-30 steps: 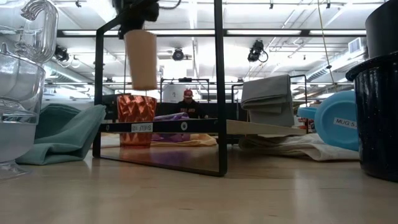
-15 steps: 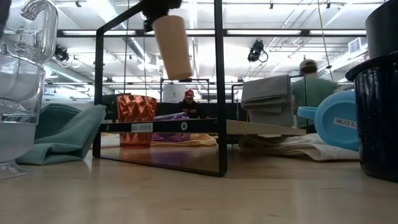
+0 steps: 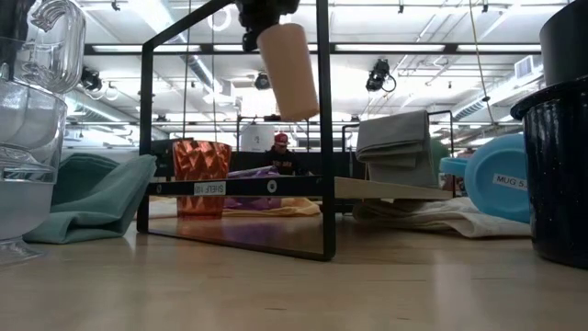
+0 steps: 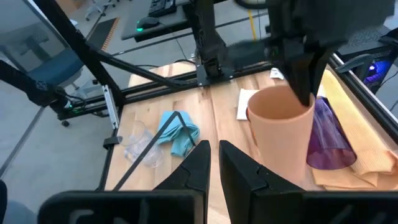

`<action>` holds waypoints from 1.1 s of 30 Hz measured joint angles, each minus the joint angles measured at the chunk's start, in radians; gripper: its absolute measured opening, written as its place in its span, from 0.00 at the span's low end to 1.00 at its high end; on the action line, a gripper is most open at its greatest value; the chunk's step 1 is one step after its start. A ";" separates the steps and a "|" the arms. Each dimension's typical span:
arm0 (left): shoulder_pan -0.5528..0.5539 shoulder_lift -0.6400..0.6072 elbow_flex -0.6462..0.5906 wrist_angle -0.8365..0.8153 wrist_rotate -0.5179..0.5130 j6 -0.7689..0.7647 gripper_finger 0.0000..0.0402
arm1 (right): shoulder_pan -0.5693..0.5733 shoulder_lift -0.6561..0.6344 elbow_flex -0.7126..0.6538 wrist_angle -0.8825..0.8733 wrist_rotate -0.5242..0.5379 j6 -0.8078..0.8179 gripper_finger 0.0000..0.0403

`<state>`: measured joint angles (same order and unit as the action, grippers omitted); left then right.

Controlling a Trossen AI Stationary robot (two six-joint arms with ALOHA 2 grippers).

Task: Stack small to large cups/mugs on shelf
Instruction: Put the orange cup on the shelf

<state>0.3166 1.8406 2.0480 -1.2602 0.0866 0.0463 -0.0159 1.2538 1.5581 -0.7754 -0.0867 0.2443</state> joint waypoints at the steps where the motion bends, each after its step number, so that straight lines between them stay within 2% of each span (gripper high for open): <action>1: -0.005 0.007 0.000 -0.001 0.000 0.000 0.02 | 0.000 -0.003 0.000 0.001 0.000 0.000 0.10; 7: -0.031 0.026 0.000 0.064 0.007 0.002 0.02 | 0.000 -0.006 0.000 0.000 0.000 -0.001 0.10; 14: -0.030 0.034 0.000 0.213 0.045 -0.038 0.02 | 0.000 -0.006 0.000 0.000 0.000 -0.002 0.10; 23: -0.033 0.045 -0.001 0.317 0.108 -0.088 0.02 | 0.000 -0.015 0.010 -0.002 -0.017 0.016 0.10; 33: -0.059 0.142 0.034 0.398 0.163 -0.113 0.02 | 0.000 -0.058 0.074 -0.007 -0.019 0.008 0.10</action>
<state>0.2576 1.9826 2.0823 -0.8624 0.2495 -0.0663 -0.0162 1.1955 1.6318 -0.7824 -0.1055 0.2525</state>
